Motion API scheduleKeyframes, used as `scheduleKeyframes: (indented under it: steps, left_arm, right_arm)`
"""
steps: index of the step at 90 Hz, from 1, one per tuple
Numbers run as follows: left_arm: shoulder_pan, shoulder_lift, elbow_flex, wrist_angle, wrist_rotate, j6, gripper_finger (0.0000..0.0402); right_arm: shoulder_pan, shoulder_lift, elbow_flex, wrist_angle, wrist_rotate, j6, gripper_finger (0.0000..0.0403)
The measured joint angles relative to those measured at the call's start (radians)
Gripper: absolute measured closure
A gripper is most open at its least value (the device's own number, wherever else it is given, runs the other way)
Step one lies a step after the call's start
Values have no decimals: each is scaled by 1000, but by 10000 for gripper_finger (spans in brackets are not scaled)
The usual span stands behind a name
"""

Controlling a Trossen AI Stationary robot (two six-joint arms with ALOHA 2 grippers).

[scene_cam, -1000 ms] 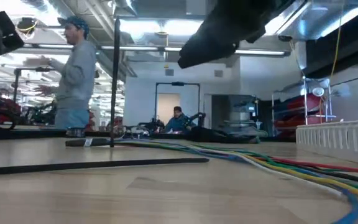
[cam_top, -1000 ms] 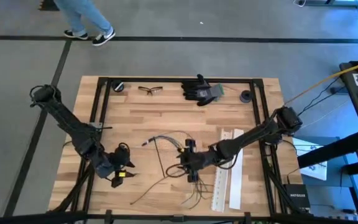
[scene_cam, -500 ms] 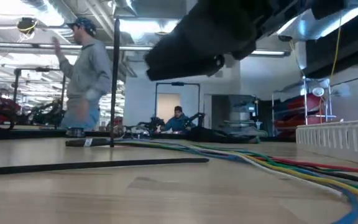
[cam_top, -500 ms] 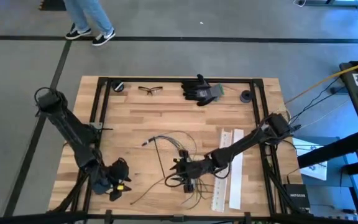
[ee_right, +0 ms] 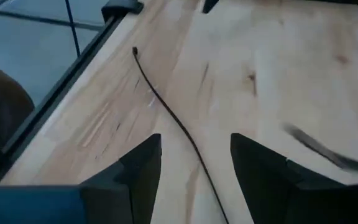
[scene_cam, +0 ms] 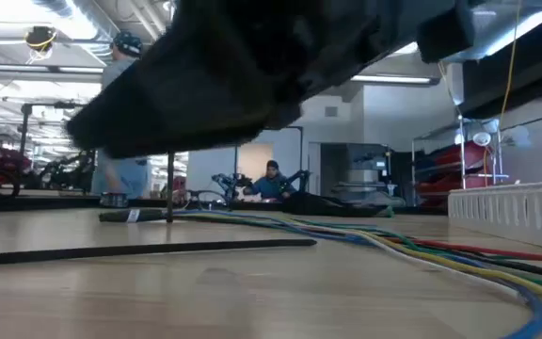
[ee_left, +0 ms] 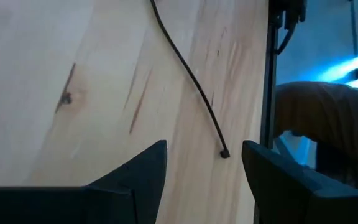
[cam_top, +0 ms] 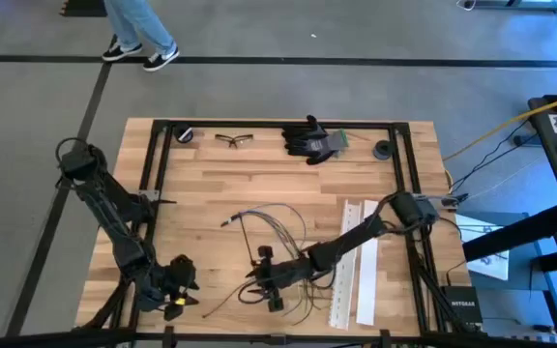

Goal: Ziptie cables
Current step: Wrap the zip tie on the cables

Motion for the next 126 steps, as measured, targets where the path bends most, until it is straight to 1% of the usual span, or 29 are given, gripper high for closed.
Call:
scheduleKeyframes:
  steps: [13,23,29,38,51,56,63,74,88,97,111,126]
  left_arm:
    - [0,0,0,-1,-2,0,208]
    - [1,0,0,0,-3,0,208]
    - [1,0,0,0,-10,-1,208]
    - [1,0,0,0,-19,-8,208]
    - [1,0,0,0,-21,-9,208]
    - [1,0,0,0,-21,-9,208]
    - [4,-1,0,0,-21,-9,208]
    - [5,-15,0,-1,-21,-9,208]
    - [5,-84,0,-13,-33,8,208]
    - [5,-151,0,-46,-77,40,208]
    - [5,-243,1,-169,-195,65,208]
    - [5,-284,1,-277,-277,52,208]
  right_arm:
    - [-17,73,95,-83,-19,-10,231]
    - [-39,114,141,-108,-85,-10,251]
    - [-47,132,152,-120,-98,-9,267]
    - [-59,135,156,-147,-105,-9,301]
    - [-63,133,159,-190,-104,-49,378]
    - [-63,132,159,-204,-103,-66,394]
    - [-59,131,159,-212,-102,-70,395]
    - [-55,101,154,-255,-79,-19,401]
    - [-55,35,148,-350,-56,35,403]
    - [-52,-13,150,-411,-16,78,403]
    - [-37,-69,150,-508,51,140,403]
    - [-21,-143,144,-590,135,250,403]
